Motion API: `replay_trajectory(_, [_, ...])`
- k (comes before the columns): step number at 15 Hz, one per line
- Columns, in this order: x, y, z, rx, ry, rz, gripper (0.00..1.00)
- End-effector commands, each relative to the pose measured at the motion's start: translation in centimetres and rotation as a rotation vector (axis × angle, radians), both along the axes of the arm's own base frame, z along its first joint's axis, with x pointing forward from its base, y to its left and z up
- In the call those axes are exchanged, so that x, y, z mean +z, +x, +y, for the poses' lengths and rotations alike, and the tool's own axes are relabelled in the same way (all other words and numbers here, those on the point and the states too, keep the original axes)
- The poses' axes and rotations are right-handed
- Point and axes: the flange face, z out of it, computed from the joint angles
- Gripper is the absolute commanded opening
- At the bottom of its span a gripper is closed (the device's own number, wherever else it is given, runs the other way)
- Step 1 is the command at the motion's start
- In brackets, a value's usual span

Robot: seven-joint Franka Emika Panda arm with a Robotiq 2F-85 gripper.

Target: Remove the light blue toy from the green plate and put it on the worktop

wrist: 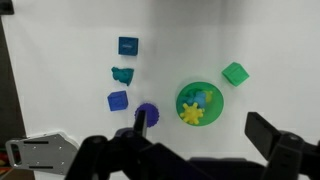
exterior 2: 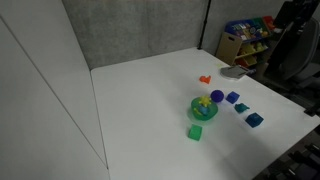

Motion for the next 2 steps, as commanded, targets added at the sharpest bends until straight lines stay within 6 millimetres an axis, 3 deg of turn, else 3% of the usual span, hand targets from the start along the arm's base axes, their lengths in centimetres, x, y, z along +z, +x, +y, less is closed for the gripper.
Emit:
replay_trajectory(1, [0.26,-0.07,-0.07,0.001,-0.004,-0.004,1.00])
replay_trajectory(2, [0.42,-0.13,-0.09,0.001,-0.006,-0.007,1.00])
